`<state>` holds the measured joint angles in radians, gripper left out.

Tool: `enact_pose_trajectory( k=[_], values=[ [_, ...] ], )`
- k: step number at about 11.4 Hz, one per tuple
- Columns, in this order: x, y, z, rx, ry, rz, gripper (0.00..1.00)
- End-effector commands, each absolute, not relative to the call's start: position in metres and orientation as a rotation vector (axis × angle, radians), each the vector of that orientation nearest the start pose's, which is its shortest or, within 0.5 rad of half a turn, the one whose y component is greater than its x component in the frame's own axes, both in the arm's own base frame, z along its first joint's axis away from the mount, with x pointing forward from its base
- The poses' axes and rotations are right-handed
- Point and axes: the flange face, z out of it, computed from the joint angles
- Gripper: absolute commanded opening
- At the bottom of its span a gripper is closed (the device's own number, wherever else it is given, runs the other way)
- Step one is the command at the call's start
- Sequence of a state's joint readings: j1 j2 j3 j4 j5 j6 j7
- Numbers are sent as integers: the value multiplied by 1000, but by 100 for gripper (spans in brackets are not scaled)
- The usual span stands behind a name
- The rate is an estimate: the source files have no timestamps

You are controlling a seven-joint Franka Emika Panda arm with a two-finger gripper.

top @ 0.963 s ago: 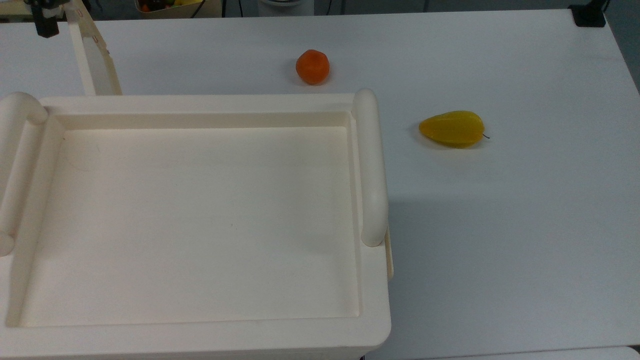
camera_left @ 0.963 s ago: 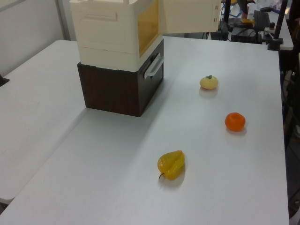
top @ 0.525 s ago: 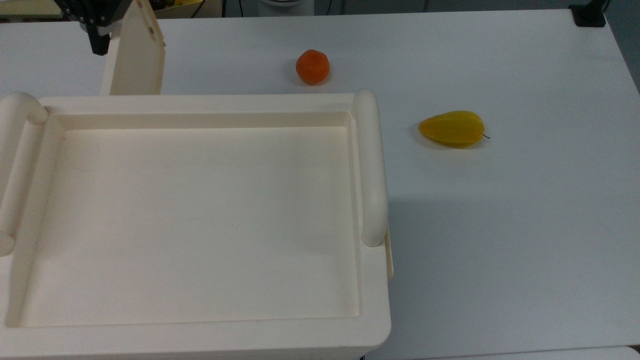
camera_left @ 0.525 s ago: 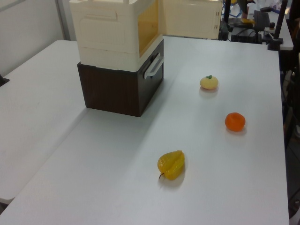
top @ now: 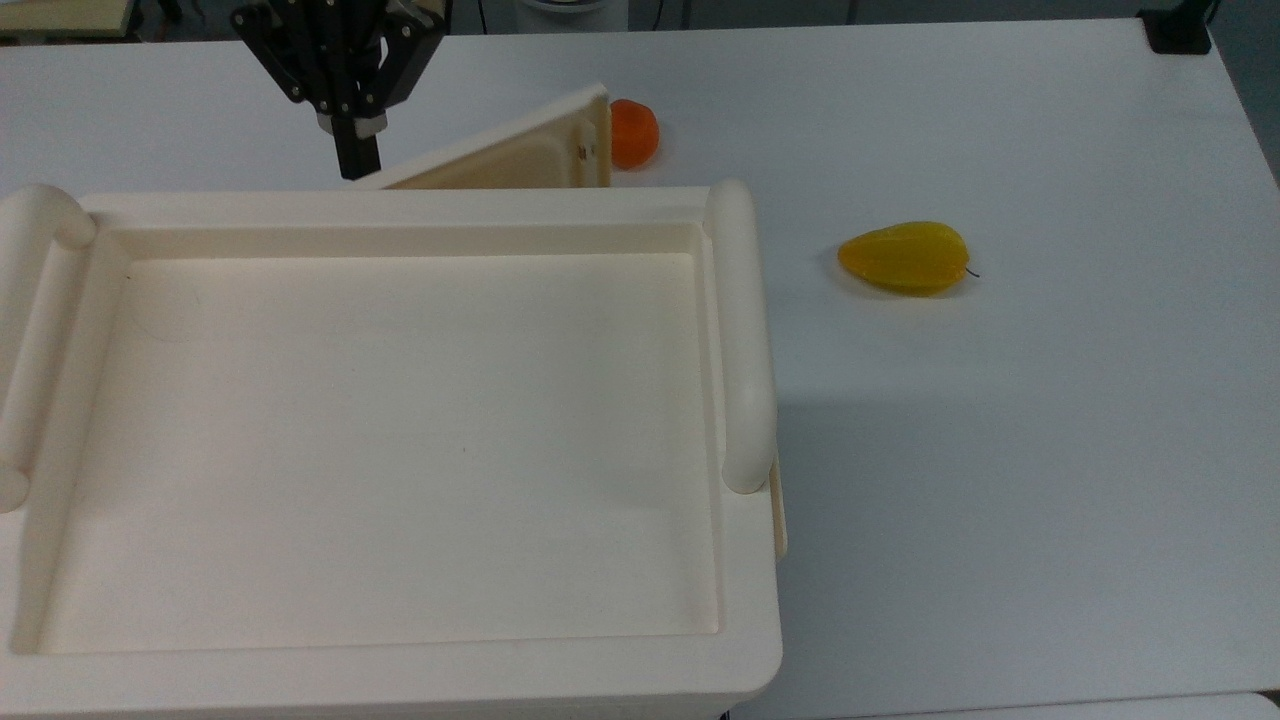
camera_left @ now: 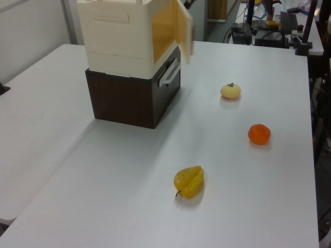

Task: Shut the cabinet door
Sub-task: 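Push the door with the gripper to swing it shut against the cabinet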

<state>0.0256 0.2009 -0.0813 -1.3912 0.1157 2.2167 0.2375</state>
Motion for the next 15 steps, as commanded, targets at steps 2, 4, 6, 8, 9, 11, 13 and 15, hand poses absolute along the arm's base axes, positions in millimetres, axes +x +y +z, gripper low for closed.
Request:
enact_pose_trajectory(
  k=[2, 4, 6, 8, 9, 11, 13, 15],
  values=[
    [670, -23, 655, -2766, 502, -959, 0],
    [670, -23, 653, -2769, 503, -957, 0],
    [672, -21, 650, -2778, 495, -951, 0],
    [668, -14, 644, -2799, 470, -916, 0],
    [662, -10, 638, -2833, 445, -890, 0],
    [647, 4, 633, -2937, 331, -797, 1],
    [632, 12, 623, -3031, 219, -576, 1],
    [617, 18, 615, -3115, 121, -382, 1]
  ],
)
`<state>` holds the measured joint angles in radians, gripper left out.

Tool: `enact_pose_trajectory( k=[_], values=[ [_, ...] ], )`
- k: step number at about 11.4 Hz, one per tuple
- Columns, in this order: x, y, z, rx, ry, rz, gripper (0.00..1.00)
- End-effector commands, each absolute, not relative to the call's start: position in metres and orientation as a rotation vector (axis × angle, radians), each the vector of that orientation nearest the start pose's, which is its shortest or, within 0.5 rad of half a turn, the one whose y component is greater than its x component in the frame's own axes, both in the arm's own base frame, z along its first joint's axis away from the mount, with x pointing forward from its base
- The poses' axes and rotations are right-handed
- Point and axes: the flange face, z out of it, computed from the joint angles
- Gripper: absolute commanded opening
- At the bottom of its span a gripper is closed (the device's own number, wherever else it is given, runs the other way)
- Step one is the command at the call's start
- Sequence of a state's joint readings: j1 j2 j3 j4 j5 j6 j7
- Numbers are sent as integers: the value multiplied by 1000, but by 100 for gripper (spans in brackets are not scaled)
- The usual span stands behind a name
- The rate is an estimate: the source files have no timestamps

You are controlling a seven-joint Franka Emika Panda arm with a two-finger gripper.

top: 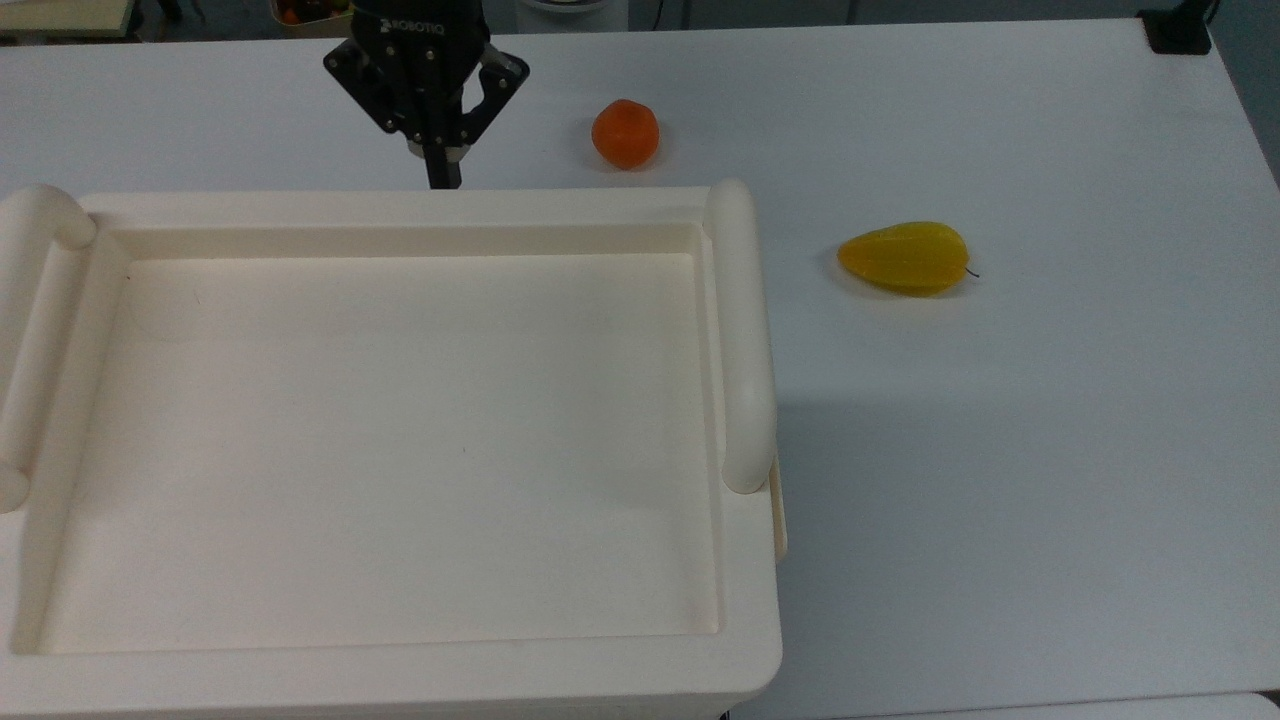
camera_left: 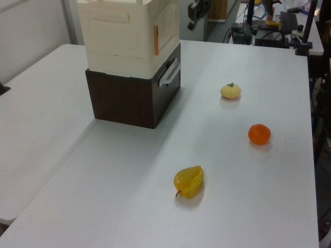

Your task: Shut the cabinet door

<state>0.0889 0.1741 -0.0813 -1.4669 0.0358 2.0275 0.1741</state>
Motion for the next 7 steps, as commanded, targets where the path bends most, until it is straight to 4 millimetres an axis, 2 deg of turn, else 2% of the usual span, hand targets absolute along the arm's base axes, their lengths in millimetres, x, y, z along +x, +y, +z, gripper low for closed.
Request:
enact_pose_trajectory(
  k=[1, 4, 6, 7],
  values=[
    [609, 22, 615, -3142, 68, -318, 1],
    [582, 17, 608, -3174, -168, -73, 1],
    [560, 11, 611, -3162, -265, -51, 3],
    [557, 12, 610, -3173, -272, -40, 4]
  ],
)
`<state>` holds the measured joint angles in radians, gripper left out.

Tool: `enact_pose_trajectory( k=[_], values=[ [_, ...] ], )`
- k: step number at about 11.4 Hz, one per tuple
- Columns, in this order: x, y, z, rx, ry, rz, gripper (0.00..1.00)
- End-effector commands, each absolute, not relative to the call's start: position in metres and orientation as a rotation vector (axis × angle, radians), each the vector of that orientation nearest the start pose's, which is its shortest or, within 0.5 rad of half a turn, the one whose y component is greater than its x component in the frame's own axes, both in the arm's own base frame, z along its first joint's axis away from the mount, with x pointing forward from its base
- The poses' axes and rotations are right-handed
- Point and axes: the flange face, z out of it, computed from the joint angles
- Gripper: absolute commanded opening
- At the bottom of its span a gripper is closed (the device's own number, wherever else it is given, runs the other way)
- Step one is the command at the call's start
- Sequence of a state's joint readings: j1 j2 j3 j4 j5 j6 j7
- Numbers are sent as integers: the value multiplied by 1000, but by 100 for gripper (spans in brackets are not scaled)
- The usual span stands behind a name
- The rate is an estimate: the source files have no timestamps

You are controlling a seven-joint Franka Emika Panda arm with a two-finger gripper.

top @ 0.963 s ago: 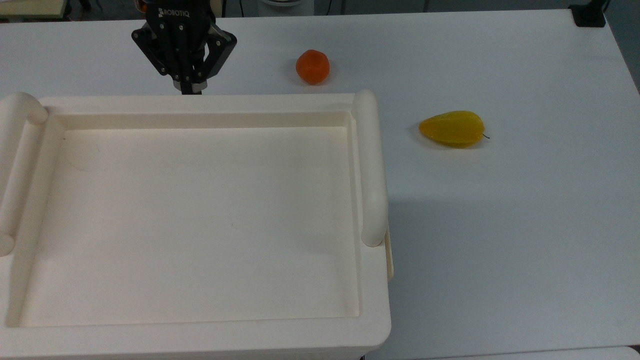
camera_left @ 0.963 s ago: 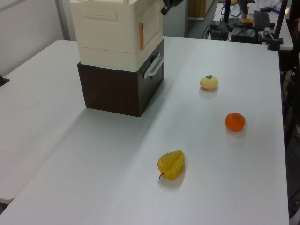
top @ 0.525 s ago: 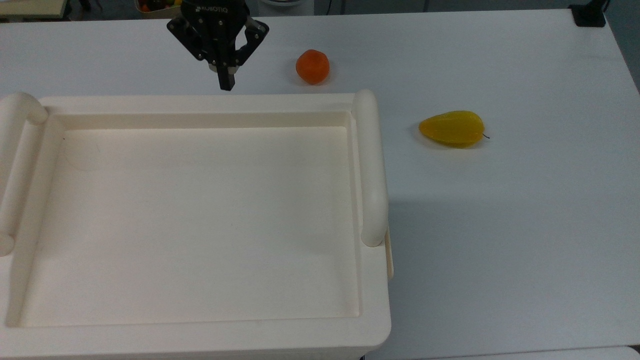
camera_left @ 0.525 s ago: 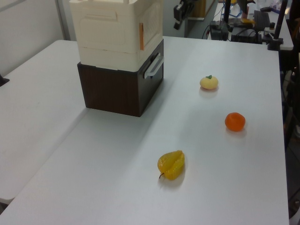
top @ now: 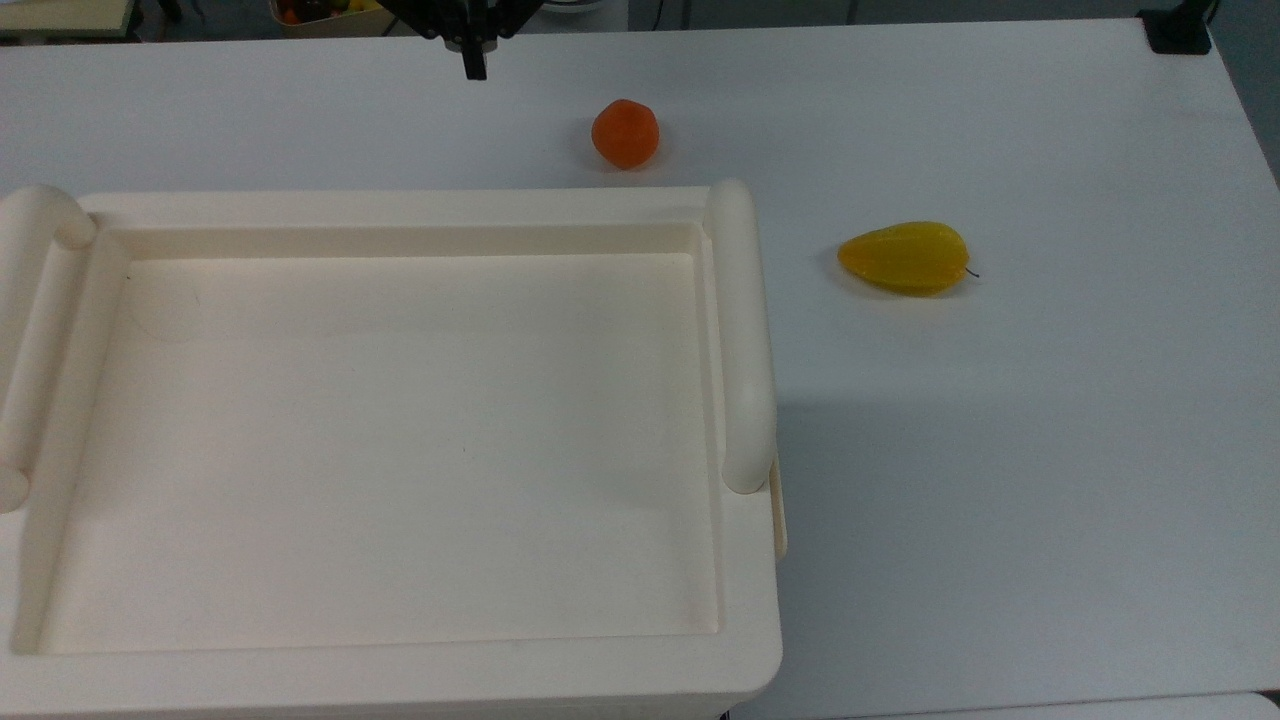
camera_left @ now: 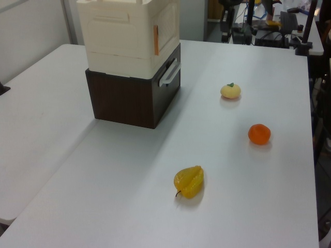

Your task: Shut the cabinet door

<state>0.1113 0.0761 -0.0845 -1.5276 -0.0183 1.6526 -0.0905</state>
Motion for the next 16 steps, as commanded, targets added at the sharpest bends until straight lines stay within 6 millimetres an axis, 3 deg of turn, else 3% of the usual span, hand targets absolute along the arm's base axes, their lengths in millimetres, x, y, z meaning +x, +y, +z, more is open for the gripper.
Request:
enact_pose_trajectory(
  k=[1, 2, 5, 7, 16],
  values=[
    [557, 11, 607, -3177, -273, -23, 8],
    [558, 11, 608, -3179, -259, -33, 16],
    [559, 12, 604, -3181, -249, -18, 82],
    [559, 13, 604, -3216, -181, -15, 100],
    [557, 12, 604, -3227, -138, 8, 100]
  ],
)
